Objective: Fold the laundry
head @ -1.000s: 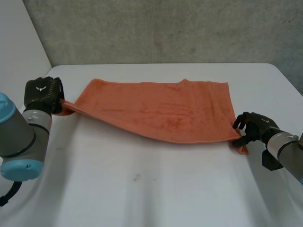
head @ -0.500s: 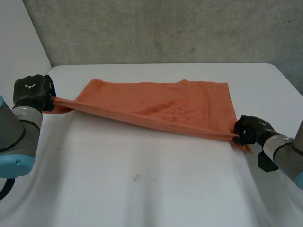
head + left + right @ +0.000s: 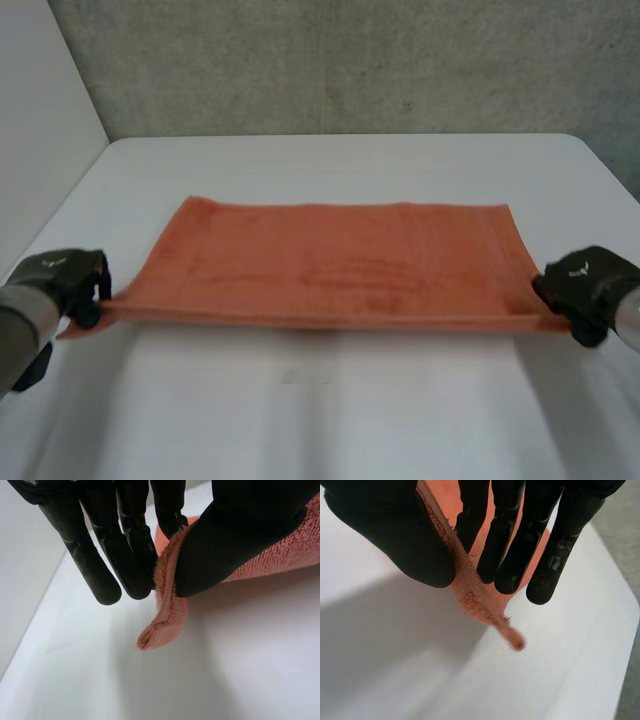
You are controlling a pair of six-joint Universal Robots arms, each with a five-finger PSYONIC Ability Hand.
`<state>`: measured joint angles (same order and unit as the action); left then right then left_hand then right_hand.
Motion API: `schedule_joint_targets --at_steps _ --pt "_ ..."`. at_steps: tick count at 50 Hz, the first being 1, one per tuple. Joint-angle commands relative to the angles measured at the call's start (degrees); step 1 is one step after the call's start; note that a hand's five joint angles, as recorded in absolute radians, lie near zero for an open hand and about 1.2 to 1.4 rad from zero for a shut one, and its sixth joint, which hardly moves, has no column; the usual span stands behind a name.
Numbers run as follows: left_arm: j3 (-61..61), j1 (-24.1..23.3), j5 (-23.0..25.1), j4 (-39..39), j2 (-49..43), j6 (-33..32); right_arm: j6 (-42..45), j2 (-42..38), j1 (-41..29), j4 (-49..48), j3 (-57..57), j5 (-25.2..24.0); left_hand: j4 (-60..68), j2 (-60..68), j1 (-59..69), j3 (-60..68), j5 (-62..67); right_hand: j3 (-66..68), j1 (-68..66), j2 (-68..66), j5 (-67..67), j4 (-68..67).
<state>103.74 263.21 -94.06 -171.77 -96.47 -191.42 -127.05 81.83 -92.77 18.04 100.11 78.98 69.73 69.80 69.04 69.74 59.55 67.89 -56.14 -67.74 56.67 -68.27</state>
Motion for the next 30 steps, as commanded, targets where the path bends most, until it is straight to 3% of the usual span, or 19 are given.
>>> schedule_joint_targets --at_steps 1,6,8,16,22,27,30 --pt "4.2 0.6 0.5 6.5 9.0 -5.0 10.3 6.7 0.2 13.1 0.4 3.4 10.3 10.2 11.0 10.3 10.5 12.1 -23.9 -12.3 13.3 -11.7" --pt "4.4 -0.6 0.5 6.3 9.3 -7.6 10.9 6.5 -0.6 10.3 -1.1 2.8 10.3 10.2 11.0 10.3 10.5 12.1 -23.9 -12.3 13.3 -11.7" --pt "3.8 -0.9 0.4 5.7 8.7 -7.6 10.0 4.1 -1.0 3.7 -1.5 2.7 10.3 10.2 11.0 10.3 10.5 12.1 -23.9 -12.3 13.3 -11.7" --pt "-6.4 -4.4 -0.2 -4.4 -9.6 -8.0 7.3 -11.1 -6.1 -12.6 -7.6 5.0 10.3 10.2 11.0 10.3 10.5 12.1 -23.9 -12.3 13.3 -11.7" --pt "-14.1 -5.1 -0.1 -8.5 -17.4 -8.2 7.1 -16.8 -7.3 -16.8 -11.9 6.9 10.3 10.2 11.0 10.3 10.5 12.1 -23.9 -12.3 13.3 -11.7" --pt "-28.1 -5.7 0.1 -13.0 -25.4 -8.4 6.9 -22.2 -8.1 -23.6 -23.0 7.5 10.3 10.2 11.0 10.3 10.5 12.1 -23.9 -12.3 13.3 -11.7" --pt "-32.0 -6.0 0.1 -15.9 -26.0 -8.4 5.3 -21.5 -9.1 -28.5 -31.2 8.1 10.3 10.2 11.0 10.3 10.5 12.1 -23.9 -12.3 13.3 -11.7"
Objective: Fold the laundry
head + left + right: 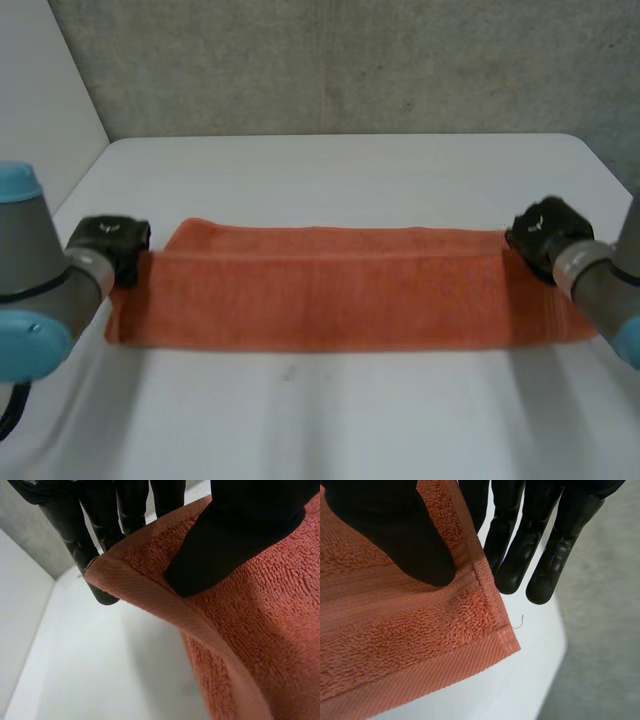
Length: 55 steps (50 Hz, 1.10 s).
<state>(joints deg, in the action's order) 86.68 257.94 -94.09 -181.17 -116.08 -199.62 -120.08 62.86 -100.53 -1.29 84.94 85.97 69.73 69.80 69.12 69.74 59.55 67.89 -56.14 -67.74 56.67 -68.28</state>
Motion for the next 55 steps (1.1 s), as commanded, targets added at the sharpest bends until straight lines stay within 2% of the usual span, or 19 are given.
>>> schedule_joint_targets --at_steps 1,2,3,5,6,7,10,12,19,28,33,38,43,49,51,52,53,54,55 --pt "-18.4 -0.9 0.1 -10.2 -6.2 -0.2 -1.6 -2.5 -1.3 -9.2 -16.0 1.1 10.3 10.2 10.9 10.3 10.5 12.1 -23.9 -12.3 13.3 -11.7" --pt "-21.3 -1.0 0.0 -14.8 -5.5 0.0 -3.6 -1.3 -1.9 -12.1 -20.0 1.8 10.3 10.2 10.9 10.3 10.5 12.1 -23.9 -12.3 13.3 -11.7" --pt "-21.4 -1.0 0.0 -14.8 -5.5 0.0 -3.6 -1.2 -1.9 -12.2 -20.1 1.8 10.3 10.2 10.9 10.3 10.5 12.1 -23.9 -12.3 13.3 -11.7" --pt "-24.1 -1.1 0.2 -25.0 -1.1 0.2 -8.3 3.2 -2.0 -18.5 -25.4 3.0 10.3 10.2 10.9 10.3 10.5 12.1 -23.9 -12.3 13.3 -11.7" --pt "-24.1 -1.1 0.2 -25.0 -1.1 0.2 -8.3 3.2 -2.0 -18.6 -25.4 3.0 10.3 10.2 10.9 10.3 10.5 12.1 -23.9 -12.3 13.3 -11.7" --pt "-24.2 -1.0 0.0 -29.6 1.4 0.4 -10.9 5.8 -1.9 -21.7 -26.1 3.0 10.3 10.2 10.9 10.3 10.5 12.1 -23.9 -12.3 13.3 -11.7" --pt "-23.7 -1.0 0.0 -35.2 4.4 0.5 -15.6 10.3 -1.8 -25.8 -25.5 3.2 10.3 10.2 10.9 10.3 10.5 12.1 -23.9 -12.3 13.3 -11.7" --pt "-22.7 -1.1 0.0 -35.6 5.3 0.5 -16.9 11.4 -1.6 -26.0 -24.6 3.1 10.3 10.2 10.9 10.3 10.5 12.1 -23.9 -12.3 13.3 -11.7" --pt "-17.8 -0.3 0.2 -33.6 6.0 0.6 -19.8 12.6 -1.1 -23.5 -13.8 2.4 10.3 10.2 10.9 10.3 10.5 12.1 -23.9 -12.3 13.3 -11.7" --pt "-4.5 0.1 3.7 -32.1 4.4 0.7 -19.9 12.2 -1.1 -23.2 -1.3 1.9 10.3 10.2 10.9 10.3 10.5 12.1 -23.9 -12.3 13.3 -11.7" --pt "2.0 0.2 4.0 -32.1 1.6 0.5 -20.0 9.3 -1.1 -23.8 5.4 1.5 10.3 10.2 10.9 10.3 10.5 12.1 -23.9 -12.3 13.3 -11.7" --pt "7.3 0.2 4.0 -31.8 -2.1 0.3 -19.8 2.7 -0.8 -23.5 11.8 -1.8 10.3 10.2 10.9 10.3 10.5 12.1 -23.9 -12.3 13.3 -11.7" --pt "11.8 0.3 3.6 -30.5 -3.4 -0.2 -19.1 2.2 2.0 -22.2 14.9 -1.9 10.3 10.2 10.9 10.3 10.5 12.1 -23.9 -12.3 13.3 -11.7" --pt "19.6 2.1 3.3 -22.2 6.2 -0.2 -16.2 5.8 4.5 -15.1 16.4 -2.0 10.3 10.2 10.9 10.3 10.5 12.1 -23.9 -12.3 13.3 -11.7" --pt "22.6 2.7 3.2 -14.6 13.6 0.0 -12.2 12.3 5.2 -4.7 16.2 -2.1 10.3 10.2 10.9 10.3 10.5 12.1 -23.9 -12.3 13.3 -11.7" --pt "22.6 2.7 3.2 -14.6 13.6 0.0 -12.2 12.4 5.2 -4.7 16.2 -2.1 10.3 10.2 10.9 10.3 10.5 12.1 -23.9 -12.3 13.3 -11.7" --pt "23.7 3.0 3.2 -10.0 17.3 -0.1 -10.1 15.0 6.1 1.5 16.1 -2.4 10.3 10.2 10.9 10.3 10.5 12.1 -23.9 -12.3 13.3 -11.7" --pt "23.7 3.0 3.2 -9.9 17.4 -0.1 -7.7 16.9 7.4 7.7 16.0 -2.6 10.3 10.2 10.9 10.3 10.5 12.1 -23.9 -12.3 13.3 -11.7" --pt "24.3 3.6 3.2 -4.3 21.2 -0.2 -7.7 16.9 7.5 7.8 16.0 -2.6 10.3 10.2 10.9 10.3 10.5 12.1 -23.9 -12.3 13.3 -11.7"
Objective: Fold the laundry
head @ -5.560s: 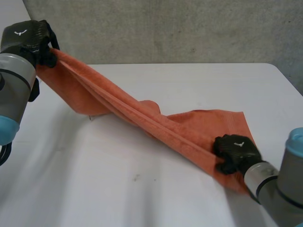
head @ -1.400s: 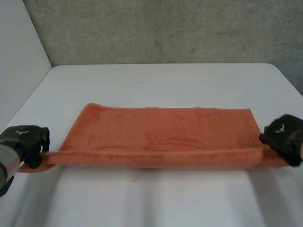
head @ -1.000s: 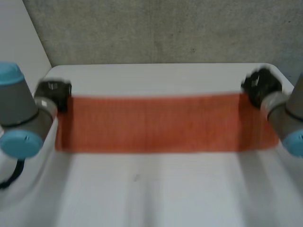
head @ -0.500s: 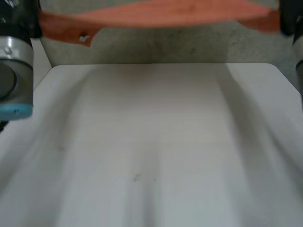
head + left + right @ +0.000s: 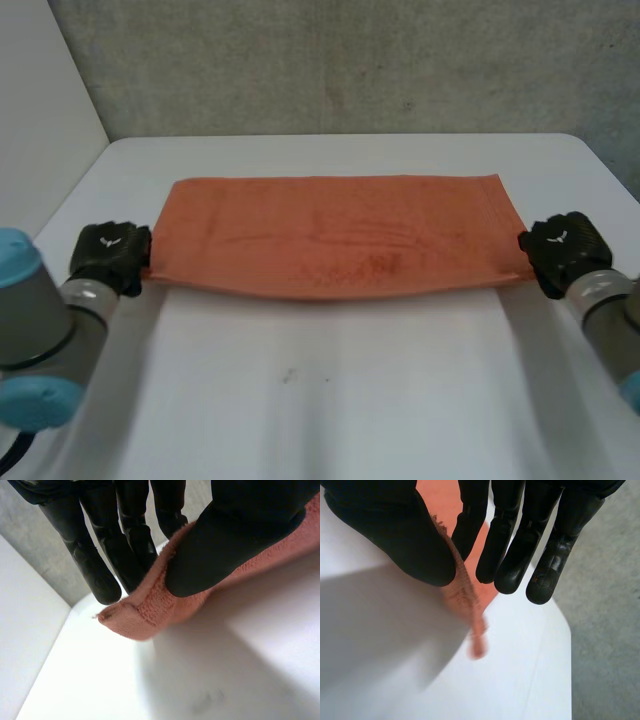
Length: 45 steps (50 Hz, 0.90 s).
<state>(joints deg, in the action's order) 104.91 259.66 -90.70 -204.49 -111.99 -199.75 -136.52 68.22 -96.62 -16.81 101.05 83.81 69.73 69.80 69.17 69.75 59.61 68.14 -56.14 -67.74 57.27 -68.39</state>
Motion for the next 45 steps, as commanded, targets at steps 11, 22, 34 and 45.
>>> schedule_joint_targets --at_steps 11,22,34,45 --pt "2.7 4.8 0.9 35.4 22.5 -2.5 22.0 15.5 7.4 39.9 -2.6 -3.2 10.3 10.2 10.8 10.3 10.4 11.9 -23.9 -12.3 12.7 -11.6" --pt "-10.7 1.5 -0.2 20.6 -1.4 -2.7 15.9 -2.6 0.4 18.3 -10.9 -2.9 10.3 10.2 10.8 10.3 10.4 11.9 -23.9 -12.3 12.7 -11.6" --pt "-28.1 -1.1 -1.5 9.9 -18.5 -2.8 15.8 -19.2 -2.9 -1.2 -24.0 -0.2 10.3 10.2 10.8 10.3 10.4 11.9 -23.9 -12.3 12.7 -11.6" --pt "-33.9 -2.6 -1.1 2.5 -25.6 -5.0 14.7 -24.5 -4.1 -5.1 -29.8 2.5 -59.7 -59.8 -59.2 -59.7 -59.6 -58.1 46.1 57.7 -57.3 58.4"
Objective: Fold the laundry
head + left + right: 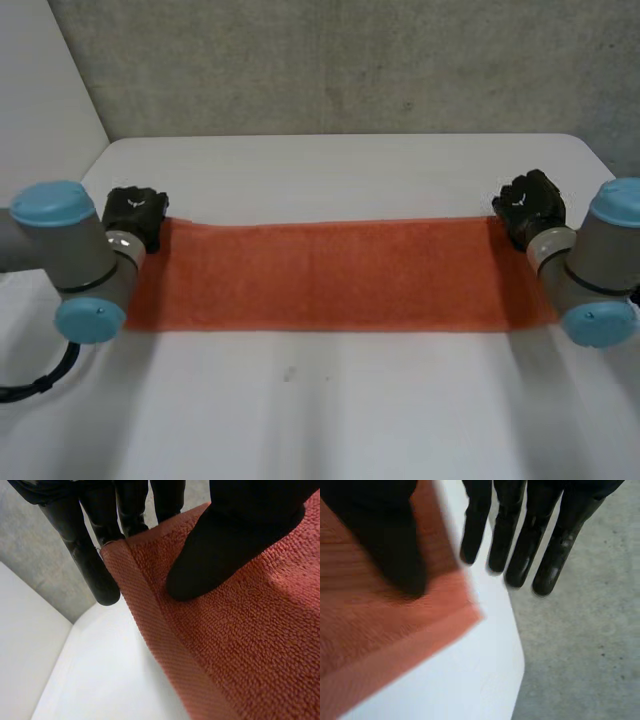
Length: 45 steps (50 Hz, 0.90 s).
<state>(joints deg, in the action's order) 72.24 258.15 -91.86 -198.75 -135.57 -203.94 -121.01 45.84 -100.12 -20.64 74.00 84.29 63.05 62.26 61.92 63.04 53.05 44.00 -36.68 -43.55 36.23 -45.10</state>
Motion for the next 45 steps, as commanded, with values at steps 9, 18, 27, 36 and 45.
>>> schedule_joint_targets --at_steps 9,18,27,36,45 --pt "3.2 -3.2 0.1 -3.9 2.9 -0.7 -14.2 7.0 -0.2 -0.7 1.5 4.2 -53.1 -52.3 -51.9 -53.0 -53.0 -34.0 26.7 33.6 -36.2 35.1" --pt "15.3 -3.4 -0.2 -3.7 16.1 0.1 -23.9 20.4 0.8 3.6 14.8 -1.5 -53.1 -52.3 -51.9 -53.0 -53.0 -34.0 26.7 33.6 -36.2 35.1" --pt "27.7 -5.9 -0.2 -3.7 26.5 2.0 -24.3 26.9 10.0 14.6 23.9 -10.2 -53.1 -52.3 -51.9 -53.0 -53.0 -23.8 16.5 23.4 -26.1 24.9" --pt "31.6 -6.2 -0.2 -3.5 31.4 13.0 -23.9 25.2 17.1 15.3 26.1 -14.9 -53.1 -52.3 -51.9 -53.0 -53.0 -13.2 5.9 12.8 -15.5 14.3" --pt "32.0 -6.2 -0.2 -3.4 31.9 19.2 -23.2 16.3 21.0 14.8 24.1 -18.4 -53.1 -52.3 -51.9 -53.0 -53.0 -3.5 -3.8 3.0 -5.7 4.6"
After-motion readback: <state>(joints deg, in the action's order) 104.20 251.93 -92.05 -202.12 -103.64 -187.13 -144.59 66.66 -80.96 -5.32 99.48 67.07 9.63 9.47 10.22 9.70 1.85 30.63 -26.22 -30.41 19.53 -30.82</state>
